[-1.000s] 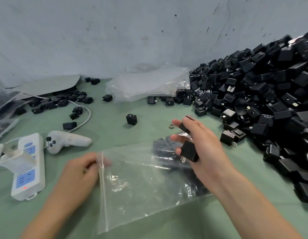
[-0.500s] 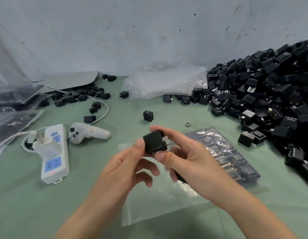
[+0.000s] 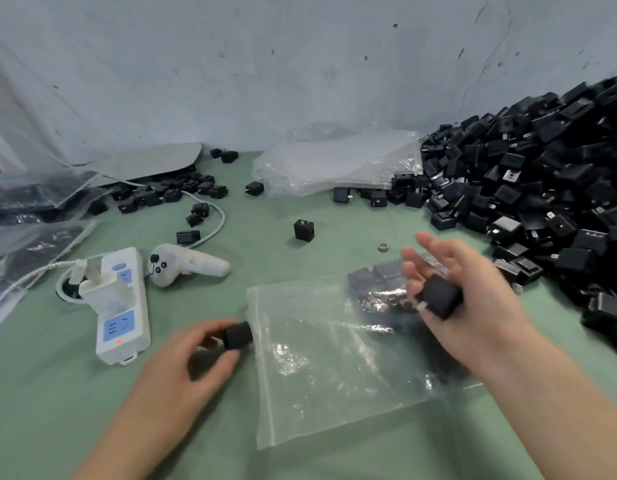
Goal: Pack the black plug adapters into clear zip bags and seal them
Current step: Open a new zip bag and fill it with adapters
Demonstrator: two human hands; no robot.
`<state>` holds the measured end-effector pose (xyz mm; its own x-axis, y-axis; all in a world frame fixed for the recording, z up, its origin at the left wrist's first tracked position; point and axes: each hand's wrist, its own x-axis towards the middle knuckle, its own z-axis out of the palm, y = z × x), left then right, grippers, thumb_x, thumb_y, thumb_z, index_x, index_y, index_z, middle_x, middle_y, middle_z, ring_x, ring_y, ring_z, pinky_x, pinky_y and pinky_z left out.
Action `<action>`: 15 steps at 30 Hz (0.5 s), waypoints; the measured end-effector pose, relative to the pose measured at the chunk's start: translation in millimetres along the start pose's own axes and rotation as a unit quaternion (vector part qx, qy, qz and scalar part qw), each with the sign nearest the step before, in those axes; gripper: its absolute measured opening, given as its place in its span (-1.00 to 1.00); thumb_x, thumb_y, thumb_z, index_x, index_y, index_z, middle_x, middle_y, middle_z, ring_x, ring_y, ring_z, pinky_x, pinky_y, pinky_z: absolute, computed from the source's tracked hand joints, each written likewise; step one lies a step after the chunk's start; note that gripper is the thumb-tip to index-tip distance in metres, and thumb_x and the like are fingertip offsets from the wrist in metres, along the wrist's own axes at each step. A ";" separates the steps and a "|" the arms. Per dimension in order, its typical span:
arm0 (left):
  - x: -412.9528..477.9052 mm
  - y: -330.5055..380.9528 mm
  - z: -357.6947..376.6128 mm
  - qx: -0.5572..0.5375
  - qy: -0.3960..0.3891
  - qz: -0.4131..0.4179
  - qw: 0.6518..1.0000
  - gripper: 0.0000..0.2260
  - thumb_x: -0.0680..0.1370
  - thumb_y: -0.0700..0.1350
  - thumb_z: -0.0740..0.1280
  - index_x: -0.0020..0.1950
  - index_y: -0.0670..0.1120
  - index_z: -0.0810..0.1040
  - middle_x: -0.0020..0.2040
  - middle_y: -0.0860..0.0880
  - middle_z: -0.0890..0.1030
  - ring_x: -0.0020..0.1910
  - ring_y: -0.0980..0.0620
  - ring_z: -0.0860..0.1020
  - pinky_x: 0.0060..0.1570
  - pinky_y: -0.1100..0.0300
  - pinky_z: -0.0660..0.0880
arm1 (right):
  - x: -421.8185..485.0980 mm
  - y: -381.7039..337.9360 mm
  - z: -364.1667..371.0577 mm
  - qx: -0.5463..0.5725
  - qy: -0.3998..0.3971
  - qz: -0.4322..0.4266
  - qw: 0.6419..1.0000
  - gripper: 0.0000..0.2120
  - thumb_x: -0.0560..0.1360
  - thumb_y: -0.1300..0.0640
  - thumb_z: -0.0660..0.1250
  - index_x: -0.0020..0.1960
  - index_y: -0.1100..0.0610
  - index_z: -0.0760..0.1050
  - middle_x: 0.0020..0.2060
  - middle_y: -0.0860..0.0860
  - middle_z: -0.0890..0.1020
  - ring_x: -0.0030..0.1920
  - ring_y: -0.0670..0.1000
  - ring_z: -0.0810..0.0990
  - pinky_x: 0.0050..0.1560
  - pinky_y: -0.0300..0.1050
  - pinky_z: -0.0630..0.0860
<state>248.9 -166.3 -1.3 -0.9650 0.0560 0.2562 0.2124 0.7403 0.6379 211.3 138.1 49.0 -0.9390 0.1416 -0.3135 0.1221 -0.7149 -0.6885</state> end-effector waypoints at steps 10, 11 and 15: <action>9.0 23.8 30.3 0.049 -0.107 0.128 0.985 -0.72 0.52 0.21 0.39 0.23 0.31 0.56 0.22 0.45 0.45 0.28 0.42 0.29 0.30 0.40 0.21 | 13.4 -9.8 -23.0 0.184 -0.005 0.032 0.982 -0.85 0.46 0.31 0.19 0.00 0.21 0.46 -0.06 0.19 0.52 0.00 0.15 0.57 0.10 0.11 0.59; 9.1 22.8 27.8 0.043 -0.120 0.132 0.983 -0.70 0.49 0.28 0.37 0.21 0.34 0.54 0.25 0.51 0.38 0.30 0.45 0.26 0.28 0.45 0.17 | 13.8 -9.9 -22.8 0.172 -0.002 0.025 0.985 -0.85 0.51 0.32 0.16 0.02 0.22 0.46 -0.06 0.20 0.51 0.02 0.15 0.57 0.15 0.13 0.59; 11.7 20.8 21.7 0.022 -0.127 0.135 0.982 -0.59 0.37 0.45 0.27 0.18 0.40 0.48 0.27 0.59 0.29 0.31 0.50 0.20 0.23 0.58 0.09 | 16.7 -11.2 -16.5 0.092 0.010 -0.034 0.995 -0.73 0.56 0.41 0.14 0.19 0.30 0.50 0.15 0.26 0.47 0.21 0.15 0.59 0.18 0.09 0.61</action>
<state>238.7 -135.7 -0.8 -0.8830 0.4154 0.2187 0.4642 0.7031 0.5386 199.6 159.8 40.7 -0.9365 0.2052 -0.2844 -0.0034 -0.8163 -0.5776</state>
